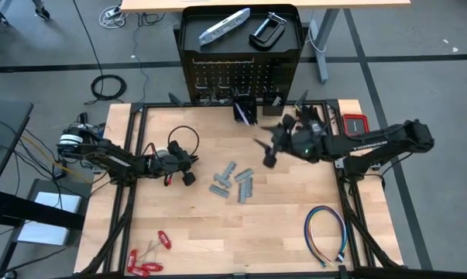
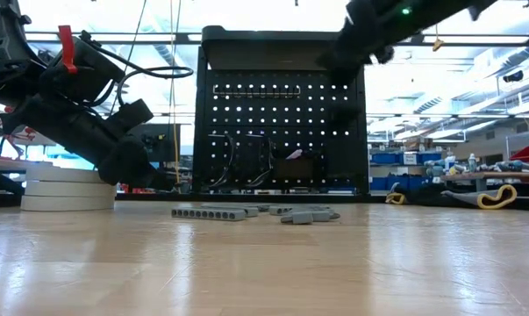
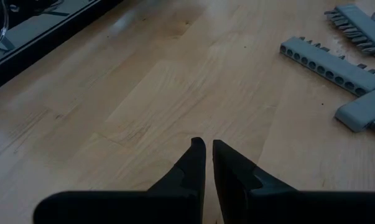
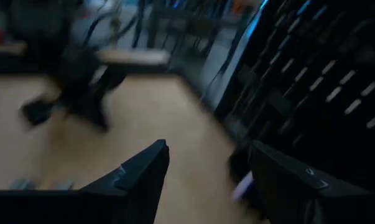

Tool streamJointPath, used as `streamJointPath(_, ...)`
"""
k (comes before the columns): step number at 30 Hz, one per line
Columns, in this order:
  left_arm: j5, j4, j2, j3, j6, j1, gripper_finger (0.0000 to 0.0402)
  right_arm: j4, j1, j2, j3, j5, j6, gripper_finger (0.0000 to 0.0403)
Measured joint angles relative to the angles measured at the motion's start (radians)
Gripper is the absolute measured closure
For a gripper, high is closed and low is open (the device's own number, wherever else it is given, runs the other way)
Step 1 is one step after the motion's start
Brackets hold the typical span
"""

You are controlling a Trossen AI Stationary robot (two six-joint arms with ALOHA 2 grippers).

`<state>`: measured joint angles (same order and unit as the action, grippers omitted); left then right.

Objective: Hang tools onto peg board
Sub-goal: Put the gray screwdriver bit set into the right black bin on the peg board

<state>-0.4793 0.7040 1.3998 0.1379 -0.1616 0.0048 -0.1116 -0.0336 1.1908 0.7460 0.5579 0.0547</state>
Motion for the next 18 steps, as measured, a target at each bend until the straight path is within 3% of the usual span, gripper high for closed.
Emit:
streamJointPath(6,-0.005,0.007,0.000,0.000,-0.001,0.000,0.0367,0.251,-0.096,0.056,-0.008,-0.021,-0.308,0.0166)
streamJointPath(11,-0.015,0.089,0.001,0.000,0.007,0.000,0.0367,0.251,-0.144,0.205,-0.047,-0.092,-0.453,0.0165)
streamJointPath(18,-0.022,0.185,0.001,0.002,0.079,0.000,0.0367,0.139,-0.183,0.425,-0.025,-0.115,-0.467,0.0159)
